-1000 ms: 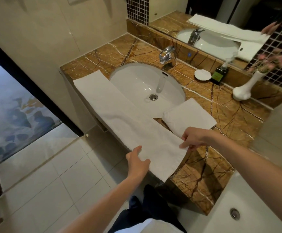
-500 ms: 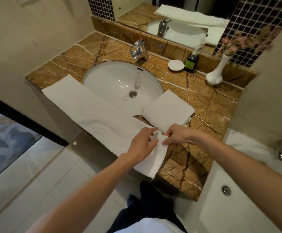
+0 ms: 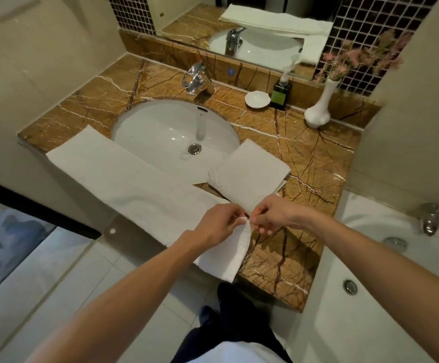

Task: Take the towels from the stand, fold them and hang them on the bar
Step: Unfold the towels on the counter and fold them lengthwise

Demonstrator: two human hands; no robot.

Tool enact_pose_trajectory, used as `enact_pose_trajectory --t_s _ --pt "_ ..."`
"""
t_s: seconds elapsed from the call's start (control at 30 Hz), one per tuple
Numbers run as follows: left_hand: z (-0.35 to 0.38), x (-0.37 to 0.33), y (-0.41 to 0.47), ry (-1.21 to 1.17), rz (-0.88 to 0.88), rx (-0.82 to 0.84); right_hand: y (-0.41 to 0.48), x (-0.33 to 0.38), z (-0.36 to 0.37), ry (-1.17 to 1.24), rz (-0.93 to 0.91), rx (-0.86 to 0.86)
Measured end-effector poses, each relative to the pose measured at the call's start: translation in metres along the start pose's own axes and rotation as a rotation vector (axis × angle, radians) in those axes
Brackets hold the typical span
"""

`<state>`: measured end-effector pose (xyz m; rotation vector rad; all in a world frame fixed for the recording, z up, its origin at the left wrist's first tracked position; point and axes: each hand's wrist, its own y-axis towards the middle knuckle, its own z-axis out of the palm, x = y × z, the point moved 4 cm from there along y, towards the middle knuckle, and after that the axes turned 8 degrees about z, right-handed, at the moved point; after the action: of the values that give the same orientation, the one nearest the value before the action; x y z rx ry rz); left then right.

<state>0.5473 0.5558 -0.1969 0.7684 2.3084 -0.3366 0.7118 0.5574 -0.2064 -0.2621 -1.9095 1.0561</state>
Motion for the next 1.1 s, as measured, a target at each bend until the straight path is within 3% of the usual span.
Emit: enact_pose_trajectory --t_s 0.27,0.9,1.1 --pt "-0.001 0.002 0.001 -0.07 -0.045 -0.043 0.0 0.002 0.01 0.053 -0.048 0.061" --pt "0.004 -0.004 0.018 -0.041 0.031 -0.049 -0.011 0.003 -0.008 0.049 -0.066 -0.01" --pt "0.009 -0.005 0.02 -0.139 0.009 -0.038 -0.01 0.001 -0.008 0.05 -0.045 -0.018"
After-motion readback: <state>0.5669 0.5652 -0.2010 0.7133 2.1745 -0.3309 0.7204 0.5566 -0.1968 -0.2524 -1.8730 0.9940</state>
